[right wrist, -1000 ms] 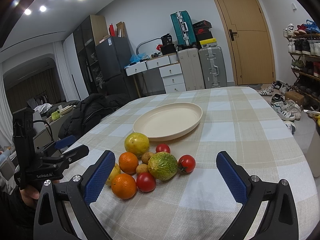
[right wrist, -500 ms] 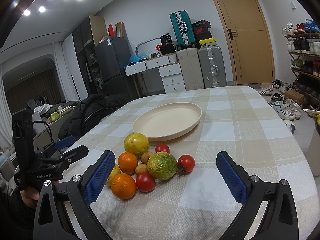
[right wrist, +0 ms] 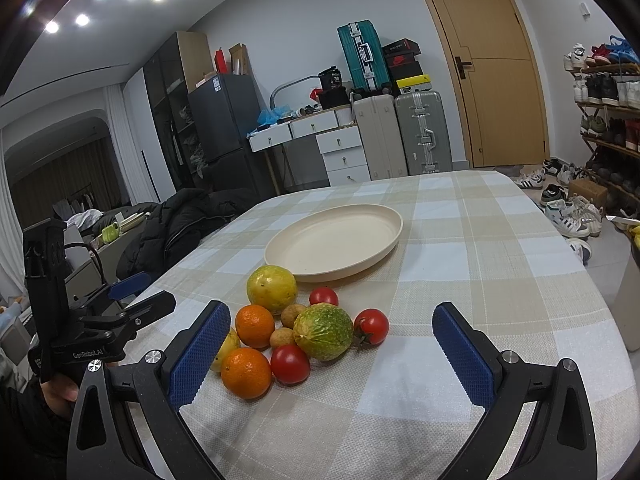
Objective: Organize fruits
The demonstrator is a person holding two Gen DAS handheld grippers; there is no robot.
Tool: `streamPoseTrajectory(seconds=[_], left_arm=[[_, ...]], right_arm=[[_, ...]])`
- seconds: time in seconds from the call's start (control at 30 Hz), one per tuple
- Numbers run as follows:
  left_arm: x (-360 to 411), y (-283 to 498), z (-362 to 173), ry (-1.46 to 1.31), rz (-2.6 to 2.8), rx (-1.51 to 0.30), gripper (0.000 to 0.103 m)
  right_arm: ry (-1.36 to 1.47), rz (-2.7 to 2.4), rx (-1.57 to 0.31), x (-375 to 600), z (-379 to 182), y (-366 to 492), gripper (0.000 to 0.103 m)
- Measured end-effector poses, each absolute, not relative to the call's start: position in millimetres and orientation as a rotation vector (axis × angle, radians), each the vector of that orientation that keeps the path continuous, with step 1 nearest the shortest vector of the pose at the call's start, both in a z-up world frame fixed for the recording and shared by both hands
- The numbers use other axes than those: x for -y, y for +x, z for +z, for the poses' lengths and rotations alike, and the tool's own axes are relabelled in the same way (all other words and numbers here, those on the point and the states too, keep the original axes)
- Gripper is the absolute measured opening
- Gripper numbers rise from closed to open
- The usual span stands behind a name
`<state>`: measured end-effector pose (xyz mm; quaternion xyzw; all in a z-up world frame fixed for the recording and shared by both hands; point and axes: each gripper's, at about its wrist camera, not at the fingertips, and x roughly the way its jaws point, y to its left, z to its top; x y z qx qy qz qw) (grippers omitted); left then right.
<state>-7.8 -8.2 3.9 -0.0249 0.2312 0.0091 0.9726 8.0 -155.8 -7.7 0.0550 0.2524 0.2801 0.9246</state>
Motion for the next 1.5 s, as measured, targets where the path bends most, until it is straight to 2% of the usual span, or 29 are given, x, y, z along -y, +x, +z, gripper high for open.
streamPoseTrajectory(seconds=[0.8,0.97,1.27,1.33,1.4,1.5], left_arm=[[6,3,0,-0.040,0.018,-0.515,0.102],[14,4,0,-0.010,0.017,-0.518,0.102],[25,14,-5,-0.007,-0.036,-0.591,0.102],[29,17,-9,0.011,-0.041,-0.615,0.102],[32,21,-12,0.019,-0.059,-0.640,0.102],[33,27,-16,0.019,-0.078,-0.670,0.101]], right_arm=[[0.072,0.526,-0.588,148,-9,16,0.103],[0.079,0.541,-0.695,146,-16,27,0.103],[0.069,0.523,-0.776,141,-20,35,0.103],[0.067,0.530,-0.807,138,-23,37,0.102],[0.070,0.536,-0.837,135,-27,40,0.090],[0.065,0.548,-0.886,129,-34,44,0.085]])
